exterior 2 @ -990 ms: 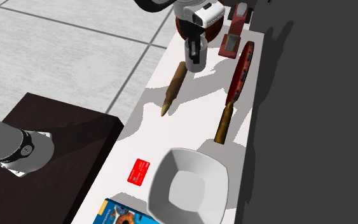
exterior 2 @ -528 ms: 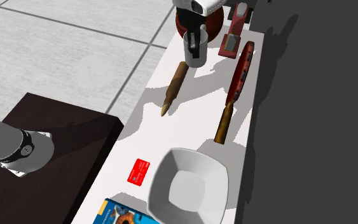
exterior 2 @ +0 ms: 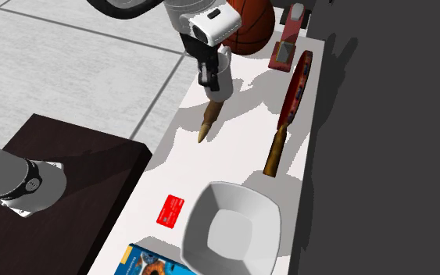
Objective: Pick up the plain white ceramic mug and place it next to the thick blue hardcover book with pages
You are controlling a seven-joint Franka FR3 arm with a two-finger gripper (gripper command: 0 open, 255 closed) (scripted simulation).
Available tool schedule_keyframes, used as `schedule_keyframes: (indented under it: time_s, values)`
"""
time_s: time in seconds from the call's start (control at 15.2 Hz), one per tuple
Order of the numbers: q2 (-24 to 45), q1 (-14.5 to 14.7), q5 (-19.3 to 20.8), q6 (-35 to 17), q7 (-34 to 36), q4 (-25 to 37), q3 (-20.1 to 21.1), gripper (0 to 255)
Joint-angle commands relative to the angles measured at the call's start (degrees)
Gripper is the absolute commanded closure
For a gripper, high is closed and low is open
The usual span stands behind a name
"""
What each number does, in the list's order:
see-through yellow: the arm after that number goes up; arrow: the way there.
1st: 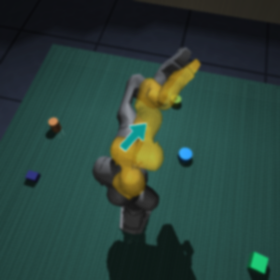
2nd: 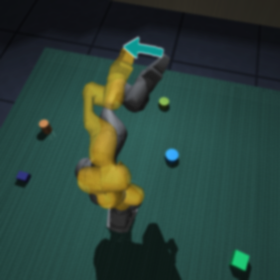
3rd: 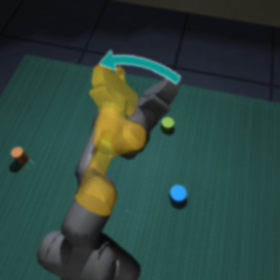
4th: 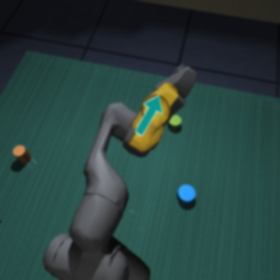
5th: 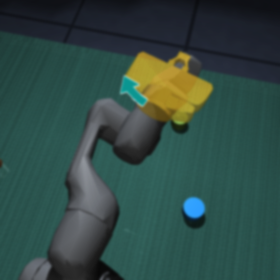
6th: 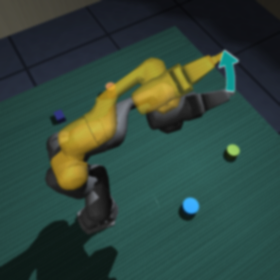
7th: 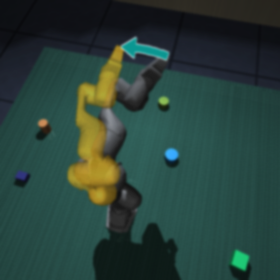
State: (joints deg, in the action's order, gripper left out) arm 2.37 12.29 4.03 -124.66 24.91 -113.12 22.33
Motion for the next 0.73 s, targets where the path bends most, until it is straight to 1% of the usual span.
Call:
schedule_keyframes:
  time_s: [0.0,0.33,0.66]
  values:
    - [-4.4,-1.2,-2.4,-1.1,-3.0,-5.0,-0.8,255]
    - [-14.5,-2.4,-7.2,-2.2,-10.1,-15.8,-4.0,255]
    - [-24.1,-3.0,-9.9,-1.9,-16.9,-25.0,-8.3,255]
